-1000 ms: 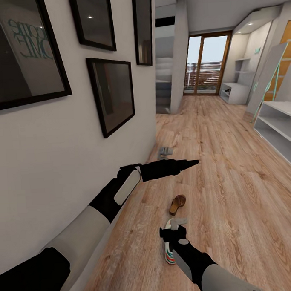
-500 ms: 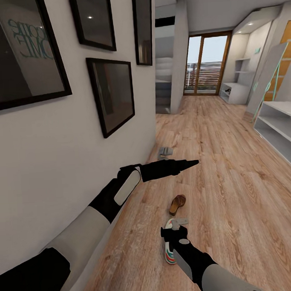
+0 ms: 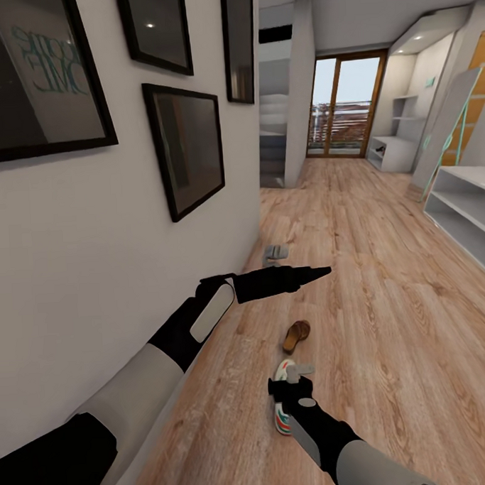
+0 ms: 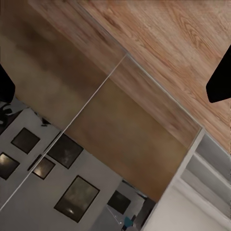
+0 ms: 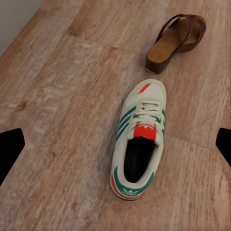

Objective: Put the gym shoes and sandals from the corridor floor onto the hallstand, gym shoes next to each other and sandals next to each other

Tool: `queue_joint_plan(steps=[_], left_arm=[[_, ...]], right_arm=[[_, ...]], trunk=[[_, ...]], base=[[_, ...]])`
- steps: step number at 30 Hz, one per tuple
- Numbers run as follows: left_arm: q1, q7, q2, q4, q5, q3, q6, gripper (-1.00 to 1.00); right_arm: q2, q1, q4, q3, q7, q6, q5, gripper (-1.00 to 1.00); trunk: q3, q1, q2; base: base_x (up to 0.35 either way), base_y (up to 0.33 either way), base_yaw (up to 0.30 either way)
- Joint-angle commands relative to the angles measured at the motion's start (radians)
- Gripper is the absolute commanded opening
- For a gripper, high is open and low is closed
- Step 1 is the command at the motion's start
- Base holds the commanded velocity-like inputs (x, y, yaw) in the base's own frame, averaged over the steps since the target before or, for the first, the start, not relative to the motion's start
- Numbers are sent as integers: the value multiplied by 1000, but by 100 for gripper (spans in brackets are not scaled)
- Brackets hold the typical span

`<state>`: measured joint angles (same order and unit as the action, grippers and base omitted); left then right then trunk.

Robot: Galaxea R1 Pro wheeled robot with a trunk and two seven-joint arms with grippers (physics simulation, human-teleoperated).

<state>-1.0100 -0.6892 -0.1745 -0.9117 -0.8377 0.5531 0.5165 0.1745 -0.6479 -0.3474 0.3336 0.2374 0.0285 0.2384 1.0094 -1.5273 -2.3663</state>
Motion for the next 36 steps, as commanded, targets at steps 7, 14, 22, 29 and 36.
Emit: queue_joint_plan(steps=[7,14,22,29,36], left_arm=[[-1,0,0,3,-9,-1,8,100],[-1,0,0,5,-10,-1,8,100],[-1,0,0,5,-10,-1,8,100],[-1,0,0,5,-9,0,7,100],[-1,0,0,5,-9,0,7,100]], right_arm=[[0,-1,1,-29,14,3,9,100],[0,-1,1,-47,16,2,8,100],[0,-1,0,-49,16,3,8,100],[0,-1,-1,-53,17,4,10,100],[0,-1,-2,-53,17,4,10,100]], trunk=[[31,-27,-50],[63,-54,-99],[102,-74,-134],[139,-77,-136],[163,-79,-137]], base=[[0,0,99],[0,0,109],[0,0,109],[0,0,4],[0,0,-154]])
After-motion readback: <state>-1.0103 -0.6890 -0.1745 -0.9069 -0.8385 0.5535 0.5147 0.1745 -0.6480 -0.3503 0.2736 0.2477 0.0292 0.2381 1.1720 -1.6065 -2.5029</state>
